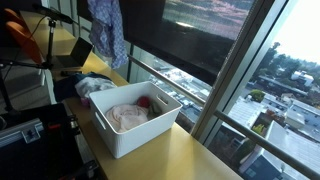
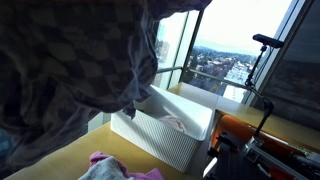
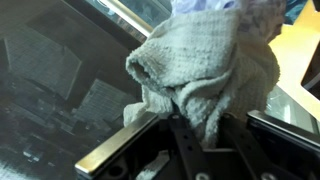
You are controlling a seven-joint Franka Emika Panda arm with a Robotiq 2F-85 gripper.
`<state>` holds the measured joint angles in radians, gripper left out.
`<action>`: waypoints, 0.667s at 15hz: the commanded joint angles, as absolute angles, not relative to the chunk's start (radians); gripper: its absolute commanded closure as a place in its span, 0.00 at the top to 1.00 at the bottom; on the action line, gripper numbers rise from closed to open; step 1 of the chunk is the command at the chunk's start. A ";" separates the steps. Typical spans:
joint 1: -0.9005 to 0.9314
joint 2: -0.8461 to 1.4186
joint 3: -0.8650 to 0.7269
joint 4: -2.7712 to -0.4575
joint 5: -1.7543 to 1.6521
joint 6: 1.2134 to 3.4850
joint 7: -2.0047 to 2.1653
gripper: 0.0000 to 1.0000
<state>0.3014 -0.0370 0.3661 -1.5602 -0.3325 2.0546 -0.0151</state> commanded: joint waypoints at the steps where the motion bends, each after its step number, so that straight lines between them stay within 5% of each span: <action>1: 0.338 0.069 0.382 -1.511 -0.360 2.017 0.041 0.06; 10: 0.329 0.169 0.307 -1.719 -0.266 2.081 0.048 0.06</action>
<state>0.3272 0.1703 0.3238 -1.6733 -0.2995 2.0510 0.0424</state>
